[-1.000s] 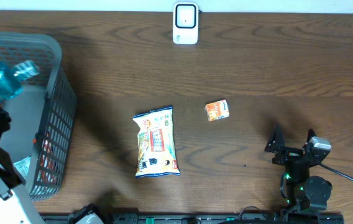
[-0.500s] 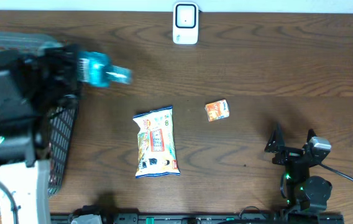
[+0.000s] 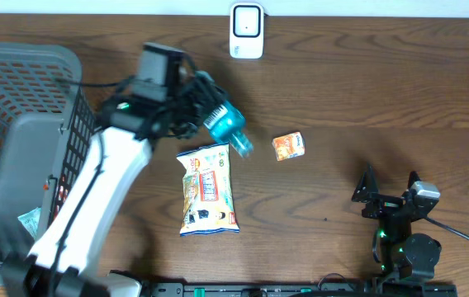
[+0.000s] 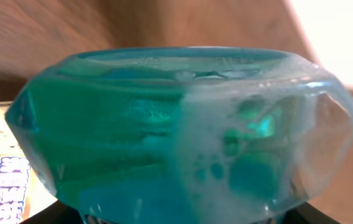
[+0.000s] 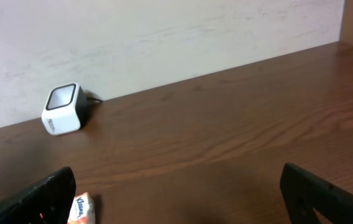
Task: Scan the item barcode
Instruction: 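Carry the bottle toward the scanner and set it on the table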
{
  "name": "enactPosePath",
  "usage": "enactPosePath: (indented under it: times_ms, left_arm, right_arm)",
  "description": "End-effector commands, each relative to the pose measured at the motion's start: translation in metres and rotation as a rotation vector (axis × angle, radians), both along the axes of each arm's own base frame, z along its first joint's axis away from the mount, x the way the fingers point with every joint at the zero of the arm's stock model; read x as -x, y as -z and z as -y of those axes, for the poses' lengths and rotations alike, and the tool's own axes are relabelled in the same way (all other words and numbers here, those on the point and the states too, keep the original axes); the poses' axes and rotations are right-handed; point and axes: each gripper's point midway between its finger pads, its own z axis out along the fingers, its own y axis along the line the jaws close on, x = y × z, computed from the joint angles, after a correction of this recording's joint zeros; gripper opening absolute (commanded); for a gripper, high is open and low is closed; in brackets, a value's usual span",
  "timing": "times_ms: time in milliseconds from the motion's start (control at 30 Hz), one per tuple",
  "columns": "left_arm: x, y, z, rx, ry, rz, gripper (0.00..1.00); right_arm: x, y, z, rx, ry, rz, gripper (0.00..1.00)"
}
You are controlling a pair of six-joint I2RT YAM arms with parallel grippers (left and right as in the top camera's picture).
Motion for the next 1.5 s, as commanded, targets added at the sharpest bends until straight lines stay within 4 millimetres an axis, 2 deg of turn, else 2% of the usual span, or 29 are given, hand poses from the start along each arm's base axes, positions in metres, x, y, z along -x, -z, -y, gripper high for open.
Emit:
enactPosePath:
  times_ms: [0,167,433,633,767,800,867,900,1033,1133,1267,1400,1467]
  left_arm:
    - [0.001,0.030,0.033,-0.084,0.208,0.016,0.40]
    - [0.012,0.090,0.060,-0.161,0.353,-0.082,0.41]
    - [0.019,0.162,0.068,-0.310,0.464,-0.154,0.40]
    - [0.020,0.180,0.078,-0.325,0.486,-0.158,0.42]
    - [0.024,0.180,0.088,-0.323,0.508,-0.143,0.57]
    - [0.026,0.180,0.092,-0.323,0.517,-0.138,0.74]
    - [0.027,0.178,0.094,-0.322,0.522,-0.133,0.92]
    - [0.027,0.176,0.094,-0.321,0.522,-0.131,1.00]
    - [0.025,0.160,0.090,-0.312,0.510,-0.107,0.98]
    - [0.024,0.134,0.084,-0.302,0.495,-0.071,0.98]
    - [0.017,0.076,0.069,-0.280,0.483,0.053,0.98]
    - [0.004,0.000,0.034,-0.293,0.364,0.213,0.98]
    - [-0.001,-0.045,0.011,-0.297,0.283,0.321,0.98]
  right_arm:
    - [0.000,0.000,-0.001,-0.011,-0.004,0.002,0.99]
    - [0.000,0.000,-0.001,-0.011,-0.004,0.002,0.99]
    - [0.000,0.000,-0.001,-0.011,-0.004,0.002,0.99]
    - [0.000,0.000,-0.001,-0.011,-0.004,0.002,0.99]
    - [0.000,0.000,-0.001,-0.011,-0.004,0.002,0.99]
    - [0.000,0.000,-0.001,-0.011,-0.004,0.002,0.99]
    - [0.000,0.000,-0.001,-0.011,-0.004,0.002,0.99]
    - [0.000,0.000,-0.001,-0.011,-0.004,0.002,0.99]
    - [0.000,0.000,-0.001,-0.011,-0.004,0.002,0.99]
    - [0.000,0.000,-0.001,-0.011,-0.004,0.002,0.99]
    - [0.000,0.000,-0.001,-0.011,-0.004,0.002,0.99]
    - [0.000,0.000,-0.001,-0.011,-0.004,0.002,0.99]
    - [0.000,0.000,-0.001,-0.011,-0.004,0.002,0.99]
